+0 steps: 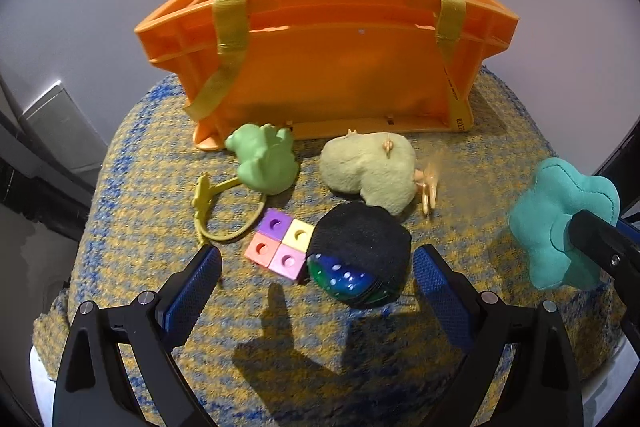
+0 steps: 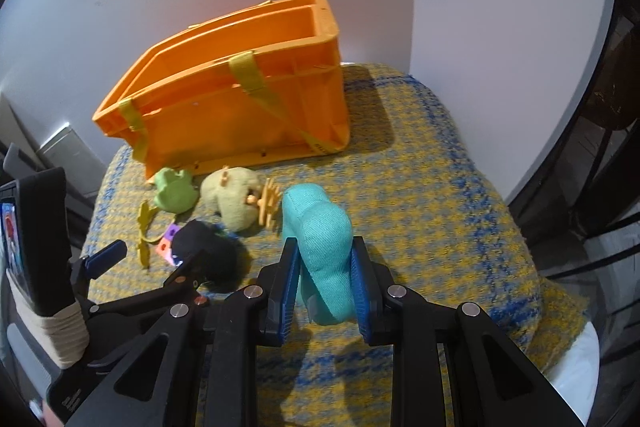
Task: Organize objects
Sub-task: 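Grasp the teal flower plush with the right tool and lift it, then close the left tool on the black ball with blue dotted side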
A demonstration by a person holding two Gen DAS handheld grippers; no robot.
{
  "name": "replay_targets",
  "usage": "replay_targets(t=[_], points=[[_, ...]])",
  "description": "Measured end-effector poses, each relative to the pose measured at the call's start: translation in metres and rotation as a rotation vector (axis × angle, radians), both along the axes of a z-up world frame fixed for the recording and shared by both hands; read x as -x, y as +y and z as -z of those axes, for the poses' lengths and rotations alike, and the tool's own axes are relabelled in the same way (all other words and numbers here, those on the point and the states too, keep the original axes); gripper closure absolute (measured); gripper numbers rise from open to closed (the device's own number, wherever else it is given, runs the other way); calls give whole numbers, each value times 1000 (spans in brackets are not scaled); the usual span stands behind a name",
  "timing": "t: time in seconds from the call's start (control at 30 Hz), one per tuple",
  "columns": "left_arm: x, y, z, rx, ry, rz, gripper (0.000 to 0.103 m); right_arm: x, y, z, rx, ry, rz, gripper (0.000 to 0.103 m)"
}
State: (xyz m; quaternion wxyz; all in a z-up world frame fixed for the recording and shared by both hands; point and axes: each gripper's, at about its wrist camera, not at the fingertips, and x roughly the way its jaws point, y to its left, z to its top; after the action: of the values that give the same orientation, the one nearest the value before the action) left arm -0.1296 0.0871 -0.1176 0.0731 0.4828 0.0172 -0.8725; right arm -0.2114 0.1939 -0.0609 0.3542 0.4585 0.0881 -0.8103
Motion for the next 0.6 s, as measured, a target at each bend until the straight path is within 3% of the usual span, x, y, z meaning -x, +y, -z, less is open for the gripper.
replay_targets(t=[0.27,0.3,0.43,0.6], points=[[10,7,16,-25,-2,32,9,8,-3,13,-32,-4,5,78],[11,7,19,-32,-6,39,11,8,-3,14,-36,-5,4,78],[15,8,28,-64,-38,57,37,10,-5,19,-48,-12,5,78],[13,5,29,-76,-33,56,41,10,-7,21,-55,-14,3,78]])
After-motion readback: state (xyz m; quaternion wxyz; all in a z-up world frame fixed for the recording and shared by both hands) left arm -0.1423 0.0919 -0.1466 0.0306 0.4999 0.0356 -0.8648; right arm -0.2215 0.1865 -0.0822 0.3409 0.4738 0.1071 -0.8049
